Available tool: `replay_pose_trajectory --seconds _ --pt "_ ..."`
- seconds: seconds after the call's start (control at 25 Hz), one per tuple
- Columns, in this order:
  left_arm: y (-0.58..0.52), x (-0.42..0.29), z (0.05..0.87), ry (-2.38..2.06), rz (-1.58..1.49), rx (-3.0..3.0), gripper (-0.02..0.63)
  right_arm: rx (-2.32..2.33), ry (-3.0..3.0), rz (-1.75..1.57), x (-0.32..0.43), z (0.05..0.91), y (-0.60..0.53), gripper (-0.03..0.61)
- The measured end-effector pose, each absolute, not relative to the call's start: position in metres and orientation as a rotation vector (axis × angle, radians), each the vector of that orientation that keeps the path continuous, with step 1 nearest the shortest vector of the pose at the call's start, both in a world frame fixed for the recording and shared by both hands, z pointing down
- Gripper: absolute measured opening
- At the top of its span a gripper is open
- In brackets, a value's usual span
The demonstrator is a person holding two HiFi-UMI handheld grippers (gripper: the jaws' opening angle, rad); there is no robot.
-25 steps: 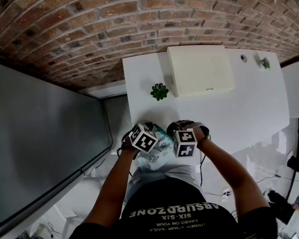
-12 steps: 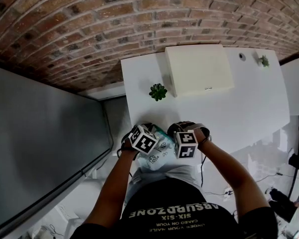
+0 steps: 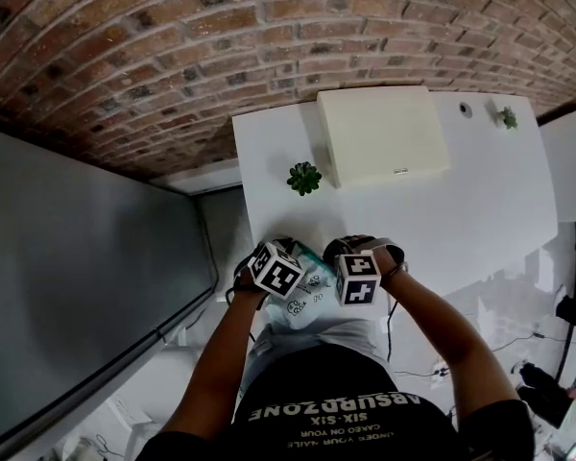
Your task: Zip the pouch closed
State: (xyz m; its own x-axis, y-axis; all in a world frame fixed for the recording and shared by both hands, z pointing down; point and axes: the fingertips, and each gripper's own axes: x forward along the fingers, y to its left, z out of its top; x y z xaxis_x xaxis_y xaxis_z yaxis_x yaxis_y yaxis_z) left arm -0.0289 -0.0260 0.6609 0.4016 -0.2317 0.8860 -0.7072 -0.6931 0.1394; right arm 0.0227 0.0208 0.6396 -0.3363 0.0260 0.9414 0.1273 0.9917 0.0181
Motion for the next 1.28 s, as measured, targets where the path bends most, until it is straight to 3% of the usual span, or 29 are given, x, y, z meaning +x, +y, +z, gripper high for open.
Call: replay_pose_trajectory --seconds 1.28 --pt "-0.027 -0.028 0.66 -0.819 1.246 2.133 0.029 -0.087 -1.898 -0.086 0.029 0.632 0.031 0.0"
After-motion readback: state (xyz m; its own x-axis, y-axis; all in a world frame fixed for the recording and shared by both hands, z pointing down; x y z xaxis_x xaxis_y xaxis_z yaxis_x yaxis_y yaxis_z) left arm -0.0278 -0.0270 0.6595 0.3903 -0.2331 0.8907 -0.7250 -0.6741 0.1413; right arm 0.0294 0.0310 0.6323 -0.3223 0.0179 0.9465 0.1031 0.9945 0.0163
